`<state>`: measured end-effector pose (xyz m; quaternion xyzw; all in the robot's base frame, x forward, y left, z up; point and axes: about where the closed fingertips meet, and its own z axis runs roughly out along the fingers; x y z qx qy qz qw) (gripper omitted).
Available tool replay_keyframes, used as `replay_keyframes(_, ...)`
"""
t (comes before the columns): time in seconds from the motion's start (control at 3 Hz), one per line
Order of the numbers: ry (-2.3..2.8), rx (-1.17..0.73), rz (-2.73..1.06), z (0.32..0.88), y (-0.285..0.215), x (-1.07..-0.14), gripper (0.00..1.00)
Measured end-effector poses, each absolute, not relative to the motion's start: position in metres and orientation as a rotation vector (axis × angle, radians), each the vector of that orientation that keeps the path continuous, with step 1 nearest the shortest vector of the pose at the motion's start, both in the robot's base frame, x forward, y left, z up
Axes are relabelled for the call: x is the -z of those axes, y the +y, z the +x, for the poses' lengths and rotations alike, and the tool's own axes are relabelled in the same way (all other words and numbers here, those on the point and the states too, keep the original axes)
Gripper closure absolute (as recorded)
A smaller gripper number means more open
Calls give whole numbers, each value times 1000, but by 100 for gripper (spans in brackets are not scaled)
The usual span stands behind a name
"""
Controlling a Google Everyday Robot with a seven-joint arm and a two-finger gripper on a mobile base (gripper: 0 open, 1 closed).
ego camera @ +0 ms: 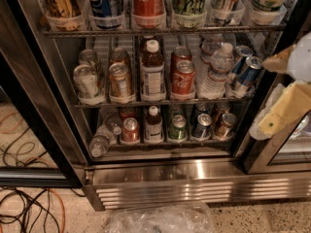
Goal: Pick water bottle from middle shelf of fridge
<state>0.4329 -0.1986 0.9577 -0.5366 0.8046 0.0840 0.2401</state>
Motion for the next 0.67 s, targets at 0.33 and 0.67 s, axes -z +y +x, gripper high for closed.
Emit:
replay_keyframes(0.33,2212,-414,-1175,420,-185,-938,0)
replay_keyframes(0.67,2193,-546,-897,402,-160,-923,0)
